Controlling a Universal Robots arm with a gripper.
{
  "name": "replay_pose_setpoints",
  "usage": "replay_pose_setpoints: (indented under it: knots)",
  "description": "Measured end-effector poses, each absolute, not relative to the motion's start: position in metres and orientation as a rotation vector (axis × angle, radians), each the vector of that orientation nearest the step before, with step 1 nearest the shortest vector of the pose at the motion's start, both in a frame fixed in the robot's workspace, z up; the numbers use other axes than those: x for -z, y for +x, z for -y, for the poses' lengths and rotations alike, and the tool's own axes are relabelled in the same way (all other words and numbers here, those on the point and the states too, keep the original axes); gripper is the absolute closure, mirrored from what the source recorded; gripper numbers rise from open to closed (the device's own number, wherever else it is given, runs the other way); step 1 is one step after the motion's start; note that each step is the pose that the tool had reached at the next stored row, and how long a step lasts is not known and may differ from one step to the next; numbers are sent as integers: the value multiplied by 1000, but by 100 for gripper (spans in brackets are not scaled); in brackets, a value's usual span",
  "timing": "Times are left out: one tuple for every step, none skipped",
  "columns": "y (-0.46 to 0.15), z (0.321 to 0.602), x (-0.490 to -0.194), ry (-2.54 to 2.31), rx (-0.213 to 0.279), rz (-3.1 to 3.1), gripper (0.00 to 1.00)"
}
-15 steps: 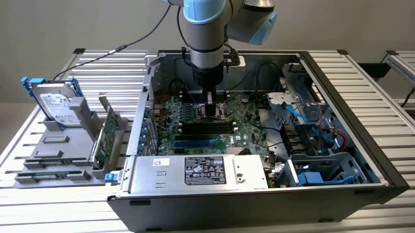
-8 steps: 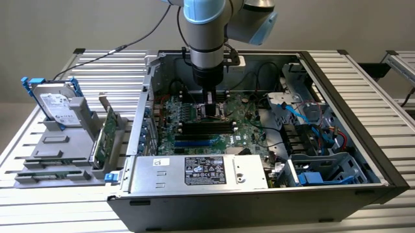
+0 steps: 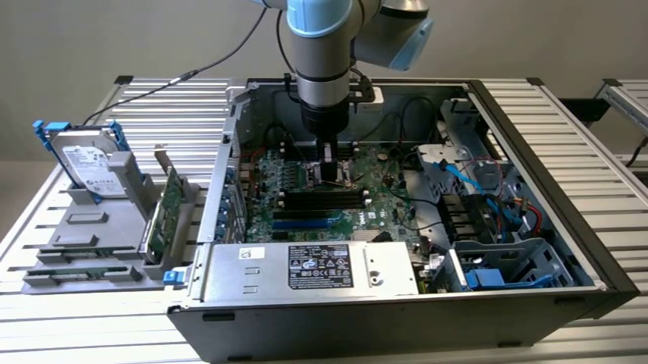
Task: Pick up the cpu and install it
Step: 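Place the cpu into insertion slot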
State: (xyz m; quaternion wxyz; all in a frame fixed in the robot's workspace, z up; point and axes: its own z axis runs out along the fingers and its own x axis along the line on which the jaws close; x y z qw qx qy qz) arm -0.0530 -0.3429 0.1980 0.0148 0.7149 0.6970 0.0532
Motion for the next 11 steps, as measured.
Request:
replay_pose_setpoints:
  knots:
    - [-53,343,-198,2225,-166,-2169,37]
    - [-53,343,-198,2225,-166,-2169,37]
    - [-53,343,-198,2225,-166,-2169,37]
    - [-53,344,-198,2225,-166,-2169,37]
    - [-53,344,-198,2225,-166,-2169,37]
    - [-53,344,-198,2225,-165,-2169,37]
    - [-53,344,-198,2225,-166,-2169,37]
    - [-53,344,-198,2225,-166,-2169,37]
    - [-53,344,-198,2225,-166,-2169,37]
    - [-53,344,-198,2225,-166,-2169,37]
    - [-53,344,-198,2225,-166,-2169,37]
